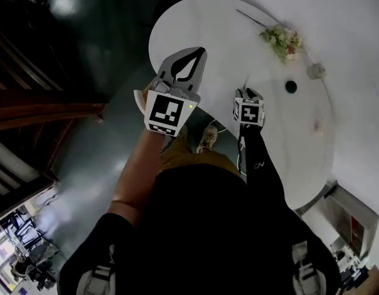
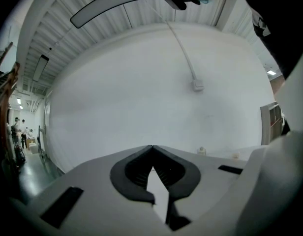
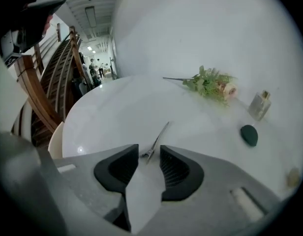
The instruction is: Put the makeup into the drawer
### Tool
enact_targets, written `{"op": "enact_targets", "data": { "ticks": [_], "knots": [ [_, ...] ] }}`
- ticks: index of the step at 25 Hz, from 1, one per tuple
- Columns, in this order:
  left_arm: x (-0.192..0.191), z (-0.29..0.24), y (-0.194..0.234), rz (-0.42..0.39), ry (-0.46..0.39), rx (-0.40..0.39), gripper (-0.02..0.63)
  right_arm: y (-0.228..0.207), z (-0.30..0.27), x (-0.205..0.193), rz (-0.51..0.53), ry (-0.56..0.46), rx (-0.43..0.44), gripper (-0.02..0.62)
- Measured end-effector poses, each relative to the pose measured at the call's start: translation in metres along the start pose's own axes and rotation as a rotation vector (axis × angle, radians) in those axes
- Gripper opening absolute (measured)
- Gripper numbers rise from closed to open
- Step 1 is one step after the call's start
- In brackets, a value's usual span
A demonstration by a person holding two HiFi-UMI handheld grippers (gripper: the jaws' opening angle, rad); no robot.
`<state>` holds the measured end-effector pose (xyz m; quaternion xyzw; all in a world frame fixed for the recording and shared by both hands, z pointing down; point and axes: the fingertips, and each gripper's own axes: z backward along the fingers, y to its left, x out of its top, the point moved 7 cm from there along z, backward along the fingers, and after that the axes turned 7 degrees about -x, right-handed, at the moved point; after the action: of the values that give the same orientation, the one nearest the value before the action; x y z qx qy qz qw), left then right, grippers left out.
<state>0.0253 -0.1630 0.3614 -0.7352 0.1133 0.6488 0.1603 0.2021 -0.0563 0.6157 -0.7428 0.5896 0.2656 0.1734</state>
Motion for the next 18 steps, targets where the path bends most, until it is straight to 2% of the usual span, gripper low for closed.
{"op": "enact_targets", "data": {
  "ticks": [2, 5, 7, 18],
  "knots": [
    [0.000, 0.001, 0.005, 0.004, -0.001, 0.009, 0.007, 0.004, 0.000, 0.001, 0.044, 0.023, 0.015, 0.060],
    [0.002, 0.000, 0.007, 0.000, -0.002, 0.013, 0.006, 0.005, 0.002, 0.001, 0.064, 0.011, 0.030, 0.057],
    [0.006, -0.001, 0.007, -0.006, -0.010, 0.006, 0.006, 0.000, 0.010, 0.006, 0.055, -0.033, 0.016, 0.057],
    [0.031, -0.017, -0.001, -0.025, -0.078, -0.024, 0.008, -0.040, 0.120, 0.104, -0.013, -0.501, -0.107, 0.057]
  ]
}}
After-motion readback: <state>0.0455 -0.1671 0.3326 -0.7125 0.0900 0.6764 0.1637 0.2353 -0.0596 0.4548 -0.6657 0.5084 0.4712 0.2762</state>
